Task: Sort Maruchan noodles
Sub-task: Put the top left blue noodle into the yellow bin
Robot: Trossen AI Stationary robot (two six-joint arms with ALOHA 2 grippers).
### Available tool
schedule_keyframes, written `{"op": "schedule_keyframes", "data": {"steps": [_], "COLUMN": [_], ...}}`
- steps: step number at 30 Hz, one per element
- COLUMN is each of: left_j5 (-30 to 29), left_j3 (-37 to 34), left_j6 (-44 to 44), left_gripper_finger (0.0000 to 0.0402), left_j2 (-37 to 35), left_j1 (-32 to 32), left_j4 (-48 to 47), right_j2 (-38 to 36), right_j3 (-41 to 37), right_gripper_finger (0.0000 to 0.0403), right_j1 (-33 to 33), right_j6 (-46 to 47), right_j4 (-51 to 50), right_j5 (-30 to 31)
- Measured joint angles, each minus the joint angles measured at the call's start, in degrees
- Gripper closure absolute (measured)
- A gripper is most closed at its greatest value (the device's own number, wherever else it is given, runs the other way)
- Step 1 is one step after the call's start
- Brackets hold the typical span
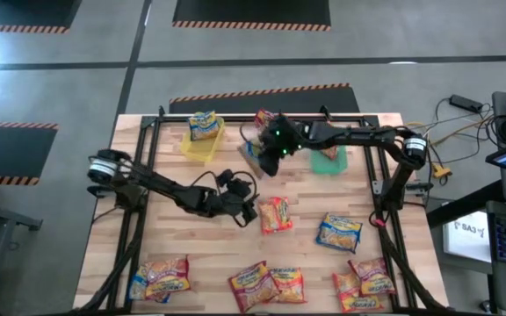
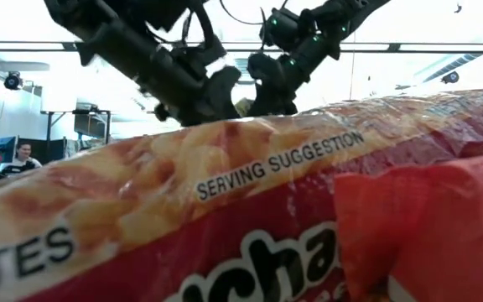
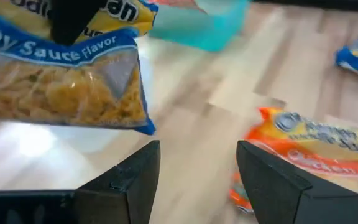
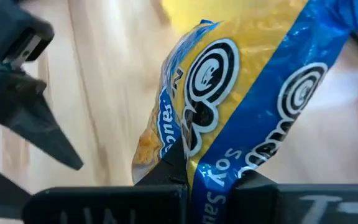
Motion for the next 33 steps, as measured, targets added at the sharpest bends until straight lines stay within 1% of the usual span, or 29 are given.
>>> {"op": "schedule_keyframes", "data": {"steps": [2,5,9,11,13,19,25,28,33], "left_j5": [-3.56,-10.14,-18.93,-21.74,-23.24,-24.2,-22.9,-20.95,-20.06], "left_j3": [-0.21,-0.24,-0.43,-0.97,-1.51,-3.23,-5.36,-5.4,-5.5], "left_j6": [-0.86,-6.05,-17.92,-23.86,-29.56,-44.62,-58.8,-62.36,-63.34], "left_gripper_finger": [0.0206,0.0206,0.0206,0.0206,0.0206,0.0206,0.0206,0.0206,0.0206], "left_j2": [-2.5,-5.57,-9.13,-10.3,-11.25,-11.95,-12.01,-12.03,-12.03], "left_j1": [-0.11,-0.19,-0.35,-0.37,-0.36,-0.35,-0.37,-0.37,-0.37], "left_j4": [-4.41,-14.1,-28.0,-33.63,-38.67,-51.37,-63.44,-67.81,-71.04], "right_j2": [0.0,0.0,-0.02,0.02,0.69,6.06,14.49,18.7,25.29], "right_j3": [1.98,4.36,5.13,4.94,4.91,6.48,15.17,20.62,30.45], "right_gripper_finger": [0.0394,0.0394,0.0394,0.0394,0.0394,0.0394,0.0394,0.0394,0.0394], "right_j1": [-1.02,-2.65,-4.07,-4.38,-4.42,-4.47,-4.58,-4.6,-5.11], "right_j6": [-0.95,-3.48,-4.28,-4.08,-4.34,-7.8,-10.94,-13.99,-18.6], "right_j4": [-0.13,0.27,5.19,8.86,12.0,16.5,18.08,17.86,16.65], "right_j5": [0.0,-0.03,0.06,-0.08,-0.3,-0.65,-0.66,-0.66,-1.14]}}
